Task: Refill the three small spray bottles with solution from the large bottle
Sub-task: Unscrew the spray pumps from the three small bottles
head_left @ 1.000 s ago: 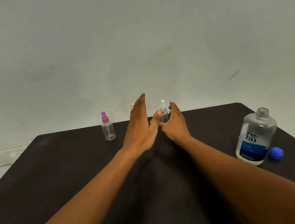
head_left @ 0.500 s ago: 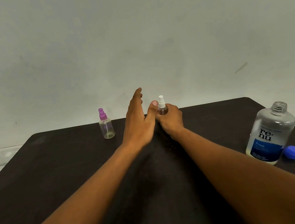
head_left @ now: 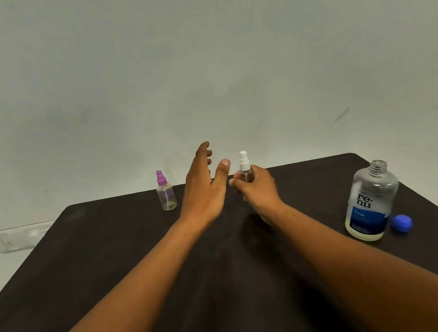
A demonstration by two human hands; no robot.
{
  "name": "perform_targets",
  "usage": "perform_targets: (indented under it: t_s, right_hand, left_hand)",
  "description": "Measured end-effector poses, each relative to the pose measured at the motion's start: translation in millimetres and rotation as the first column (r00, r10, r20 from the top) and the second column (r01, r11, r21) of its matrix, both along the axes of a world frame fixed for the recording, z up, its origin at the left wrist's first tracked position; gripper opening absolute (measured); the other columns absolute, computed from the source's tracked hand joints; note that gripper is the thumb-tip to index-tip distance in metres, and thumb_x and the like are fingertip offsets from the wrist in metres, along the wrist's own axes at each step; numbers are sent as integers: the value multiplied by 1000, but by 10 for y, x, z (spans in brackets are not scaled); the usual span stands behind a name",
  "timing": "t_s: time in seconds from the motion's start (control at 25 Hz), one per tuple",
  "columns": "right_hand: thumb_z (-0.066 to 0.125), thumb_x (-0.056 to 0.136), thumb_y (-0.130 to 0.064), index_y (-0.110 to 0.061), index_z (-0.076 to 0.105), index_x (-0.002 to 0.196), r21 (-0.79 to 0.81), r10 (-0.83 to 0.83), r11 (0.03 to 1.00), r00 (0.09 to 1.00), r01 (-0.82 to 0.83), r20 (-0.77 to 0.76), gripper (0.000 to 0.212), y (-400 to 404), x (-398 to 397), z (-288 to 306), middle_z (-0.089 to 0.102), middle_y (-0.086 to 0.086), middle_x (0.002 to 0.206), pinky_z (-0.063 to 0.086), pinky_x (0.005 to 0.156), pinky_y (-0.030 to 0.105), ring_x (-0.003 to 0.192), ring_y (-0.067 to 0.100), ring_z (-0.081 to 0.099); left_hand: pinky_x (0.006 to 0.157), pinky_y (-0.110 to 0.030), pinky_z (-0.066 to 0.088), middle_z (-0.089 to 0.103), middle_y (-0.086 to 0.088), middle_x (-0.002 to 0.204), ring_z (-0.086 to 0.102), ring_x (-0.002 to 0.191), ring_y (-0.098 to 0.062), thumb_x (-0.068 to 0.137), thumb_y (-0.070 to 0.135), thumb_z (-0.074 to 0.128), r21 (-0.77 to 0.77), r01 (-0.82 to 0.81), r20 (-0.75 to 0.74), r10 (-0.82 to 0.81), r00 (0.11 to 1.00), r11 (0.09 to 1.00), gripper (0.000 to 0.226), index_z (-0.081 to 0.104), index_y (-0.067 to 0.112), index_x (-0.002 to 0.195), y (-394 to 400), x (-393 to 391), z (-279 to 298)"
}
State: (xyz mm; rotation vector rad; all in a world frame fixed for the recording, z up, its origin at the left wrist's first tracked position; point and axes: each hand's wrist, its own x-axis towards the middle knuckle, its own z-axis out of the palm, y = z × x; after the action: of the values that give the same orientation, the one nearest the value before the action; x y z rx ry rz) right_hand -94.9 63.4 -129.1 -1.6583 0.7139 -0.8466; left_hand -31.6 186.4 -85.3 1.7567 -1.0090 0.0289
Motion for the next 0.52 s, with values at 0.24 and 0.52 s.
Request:
perform_targets:
  t_s: [0.24, 0.52]
  right_hand:
    - [74, 91, -16, -10, 64, 103, -2, 122, 993, 989, -122, 78, 16, 627, -643, 387, 67, 11, 95, 56, 90, 42, 84, 20, 62]
    - [68, 93, -11, -18, 63, 101, -17, 192, 981, 978, -191, 87, 12, 1167, -1298, 657, 66, 7, 87, 55, 73, 31, 76, 17, 60]
  left_hand:
    - [81, -2, 38, 61, 4, 128, 57, 110, -8, 106, 33, 51, -2, 19, 37, -19, 999, 1000, 41, 48, 22, 145, 439, -429, 510]
    - [88, -22, 57, 74, 1, 107, 70, 101, -12, 92, 12, 69, 5, 180, 28, -180, 983, 984, 32, 68, 20, 124, 936, -1021, 875]
